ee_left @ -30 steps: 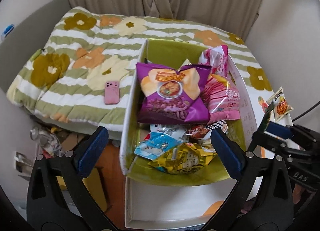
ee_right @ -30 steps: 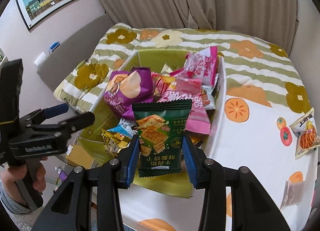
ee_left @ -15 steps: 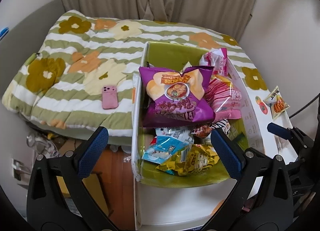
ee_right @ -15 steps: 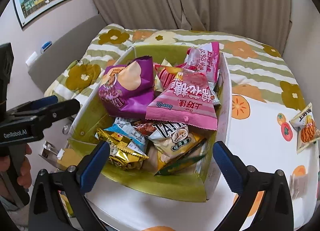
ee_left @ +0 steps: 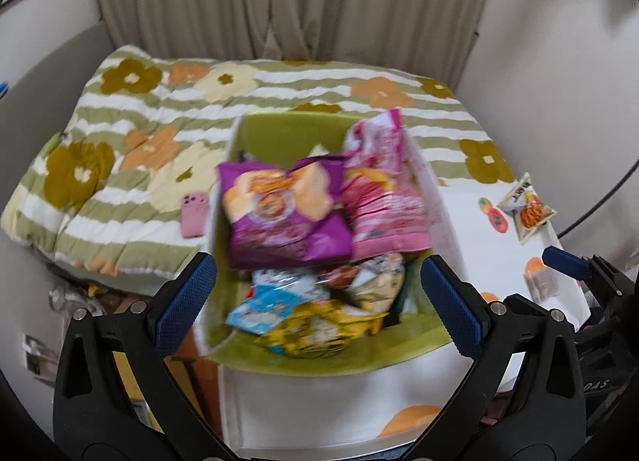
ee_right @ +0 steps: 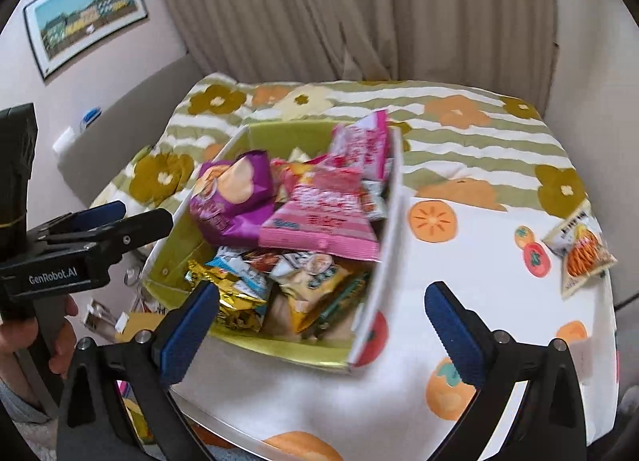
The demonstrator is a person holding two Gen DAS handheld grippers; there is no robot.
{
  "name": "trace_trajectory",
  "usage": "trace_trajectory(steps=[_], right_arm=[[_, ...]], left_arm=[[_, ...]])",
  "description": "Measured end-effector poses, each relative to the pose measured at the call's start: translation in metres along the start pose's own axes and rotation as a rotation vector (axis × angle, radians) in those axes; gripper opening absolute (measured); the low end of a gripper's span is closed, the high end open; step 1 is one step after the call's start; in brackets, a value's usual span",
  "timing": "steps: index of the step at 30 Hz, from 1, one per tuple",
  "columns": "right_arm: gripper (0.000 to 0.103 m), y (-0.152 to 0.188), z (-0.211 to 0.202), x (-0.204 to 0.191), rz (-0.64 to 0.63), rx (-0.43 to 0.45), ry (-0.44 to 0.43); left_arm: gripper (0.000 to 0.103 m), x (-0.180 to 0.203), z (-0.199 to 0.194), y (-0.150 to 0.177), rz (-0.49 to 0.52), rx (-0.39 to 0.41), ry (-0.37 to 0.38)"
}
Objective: Organize snacks
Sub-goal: 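Move both tools toward the orange stick-snack bag and pink-white pastry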
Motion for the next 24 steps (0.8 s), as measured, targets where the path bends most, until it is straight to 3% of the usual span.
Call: trace_trajectory(steps=[12, 24], right_arm=[[0.102, 0.011, -0.067, 0.144, 0.208, 0.072, 0.198], [0.102, 0.043, -0.094, 0.279, 0.409, 0.055, 0.331]], left_arm=[[0.102, 0.161, 0.027, -0.04, 0.169, 0.013, 0.164], [0.102, 0.344, 0.101, -0.072, 0.278, -0.091, 0.339]])
Point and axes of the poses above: each gripper's, at about its wrist camera, not at the fingertips, and z roughly the way its jaws point, x to its right, y to its underside, the point moved 8 cm from there along z, roughly the way its jaws point, and after that the axes turned 7 degrees about z, right-handed, at the moved point
